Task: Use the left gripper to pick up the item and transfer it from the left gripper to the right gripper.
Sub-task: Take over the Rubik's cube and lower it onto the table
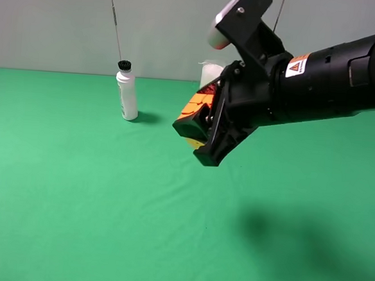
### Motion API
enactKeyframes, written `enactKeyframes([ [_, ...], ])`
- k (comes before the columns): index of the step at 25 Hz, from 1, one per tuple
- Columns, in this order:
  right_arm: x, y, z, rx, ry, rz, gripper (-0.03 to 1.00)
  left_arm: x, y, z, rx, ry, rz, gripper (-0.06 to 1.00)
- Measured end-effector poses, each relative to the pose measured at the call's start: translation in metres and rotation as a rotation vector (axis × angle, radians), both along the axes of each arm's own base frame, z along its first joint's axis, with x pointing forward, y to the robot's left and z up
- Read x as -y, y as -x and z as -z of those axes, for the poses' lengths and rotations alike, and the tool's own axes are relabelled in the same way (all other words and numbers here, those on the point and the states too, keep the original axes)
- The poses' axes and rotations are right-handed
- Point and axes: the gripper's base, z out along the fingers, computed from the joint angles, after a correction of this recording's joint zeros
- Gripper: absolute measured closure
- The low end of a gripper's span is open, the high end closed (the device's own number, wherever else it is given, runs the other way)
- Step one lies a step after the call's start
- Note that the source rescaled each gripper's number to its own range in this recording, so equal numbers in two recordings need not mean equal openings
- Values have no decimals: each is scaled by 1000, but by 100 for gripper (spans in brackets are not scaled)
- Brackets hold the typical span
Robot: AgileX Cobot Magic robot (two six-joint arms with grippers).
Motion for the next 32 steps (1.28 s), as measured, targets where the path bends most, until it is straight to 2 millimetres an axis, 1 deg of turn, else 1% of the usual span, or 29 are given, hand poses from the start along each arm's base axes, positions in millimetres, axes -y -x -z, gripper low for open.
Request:
enactKeyframes([
  [6,29,-21,5,-105,9,143,96,-1,1,0,0,-1,-177,-5],
  [11,51,-34,9,-159,23,233,96,-1,1,0,6,0,-311,-5],
  [19,89,-54,12,-224,-3,422,96,-2,1,0,7,-2,-442,-5],
  [21,98,-60,17,-252,0,465,96,-2,1,0,7,-3,-459,-5],
  [25,110,-71,35,-334,18,536,96,-2,2,0,7,-3,-484,-5],
  [32,112,-82,66,-443,67,592,96,-2,2,0,6,-3,-513,-5],
])
